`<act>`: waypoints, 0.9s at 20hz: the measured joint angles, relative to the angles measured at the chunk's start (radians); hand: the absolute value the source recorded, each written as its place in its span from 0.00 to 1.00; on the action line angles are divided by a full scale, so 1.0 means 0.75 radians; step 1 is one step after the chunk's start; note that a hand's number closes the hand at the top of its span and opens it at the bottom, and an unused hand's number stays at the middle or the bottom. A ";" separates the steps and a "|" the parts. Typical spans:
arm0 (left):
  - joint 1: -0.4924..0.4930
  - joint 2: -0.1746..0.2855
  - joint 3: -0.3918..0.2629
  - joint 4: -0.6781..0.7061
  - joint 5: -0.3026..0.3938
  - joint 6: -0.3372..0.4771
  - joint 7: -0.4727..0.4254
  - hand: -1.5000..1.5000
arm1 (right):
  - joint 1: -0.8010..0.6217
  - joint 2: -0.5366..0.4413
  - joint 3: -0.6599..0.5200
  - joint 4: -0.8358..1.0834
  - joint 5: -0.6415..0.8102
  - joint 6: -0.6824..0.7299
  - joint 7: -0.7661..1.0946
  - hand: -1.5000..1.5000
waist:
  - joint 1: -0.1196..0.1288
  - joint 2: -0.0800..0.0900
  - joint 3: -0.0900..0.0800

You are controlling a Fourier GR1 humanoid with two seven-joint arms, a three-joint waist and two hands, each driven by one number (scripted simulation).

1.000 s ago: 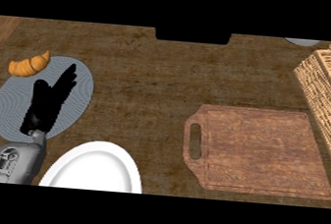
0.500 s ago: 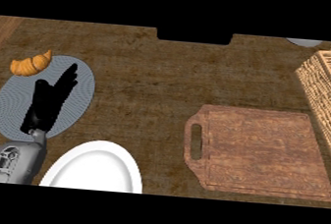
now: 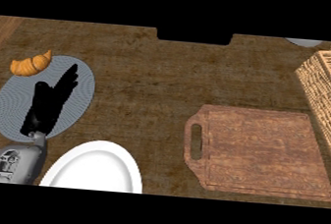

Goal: Pick the tomato from the cutting board and place it in the basket

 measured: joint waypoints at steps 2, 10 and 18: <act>-0.007 -0.014 -0.005 0.008 -0.009 0.007 -0.001 0.50 | -0.008 0.017 -0.021 0.037 -0.019 -0.030 -0.026 0.00 | -0.001 0.000 0.000; -0.004 -0.004 0.016 0.014 -0.004 -0.012 0.005 0.50 | -0.013 0.033 -0.170 0.107 -0.118 -0.229 -0.154 0.00 | -0.005 0.000 0.000; -0.012 -0.009 0.025 0.021 -0.010 -0.012 0.000 0.50 | 0.008 -0.099 -0.371 0.212 -0.227 -0.345 -0.142 0.00 | -0.011 0.000 0.000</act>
